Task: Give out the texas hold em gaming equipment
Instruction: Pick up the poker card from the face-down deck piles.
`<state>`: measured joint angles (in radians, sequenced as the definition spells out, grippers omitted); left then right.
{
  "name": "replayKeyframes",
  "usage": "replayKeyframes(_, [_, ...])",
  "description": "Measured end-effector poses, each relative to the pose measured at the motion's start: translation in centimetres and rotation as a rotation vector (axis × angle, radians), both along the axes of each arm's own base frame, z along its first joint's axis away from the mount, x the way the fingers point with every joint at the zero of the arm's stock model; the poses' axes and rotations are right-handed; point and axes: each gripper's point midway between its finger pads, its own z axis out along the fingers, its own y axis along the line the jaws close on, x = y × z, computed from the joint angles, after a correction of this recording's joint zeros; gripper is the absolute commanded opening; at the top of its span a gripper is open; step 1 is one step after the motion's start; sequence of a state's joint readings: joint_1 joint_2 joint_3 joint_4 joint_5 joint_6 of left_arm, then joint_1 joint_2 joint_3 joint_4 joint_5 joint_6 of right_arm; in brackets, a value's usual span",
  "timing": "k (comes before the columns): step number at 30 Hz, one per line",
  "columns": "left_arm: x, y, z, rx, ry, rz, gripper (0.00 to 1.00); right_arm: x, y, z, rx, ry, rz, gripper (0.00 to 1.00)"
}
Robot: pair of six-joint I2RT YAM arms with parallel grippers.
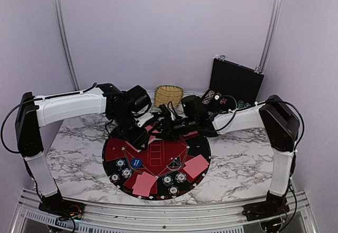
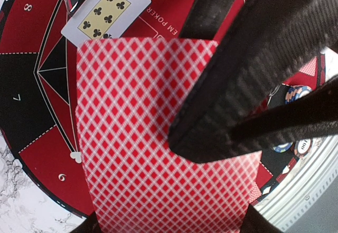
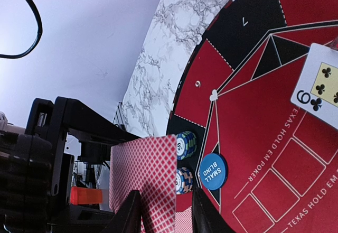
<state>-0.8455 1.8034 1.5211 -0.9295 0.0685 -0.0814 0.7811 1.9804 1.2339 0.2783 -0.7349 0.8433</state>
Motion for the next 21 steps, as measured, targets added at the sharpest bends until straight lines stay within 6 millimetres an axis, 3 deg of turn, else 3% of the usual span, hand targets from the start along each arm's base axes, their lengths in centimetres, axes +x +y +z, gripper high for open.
replayKeyframes(21, [-0.26, 0.27, -0.09, 0.011, 0.010, -0.004, 0.45, 0.96, -0.56, 0.00, -0.001, -0.009, -0.023, 0.21])
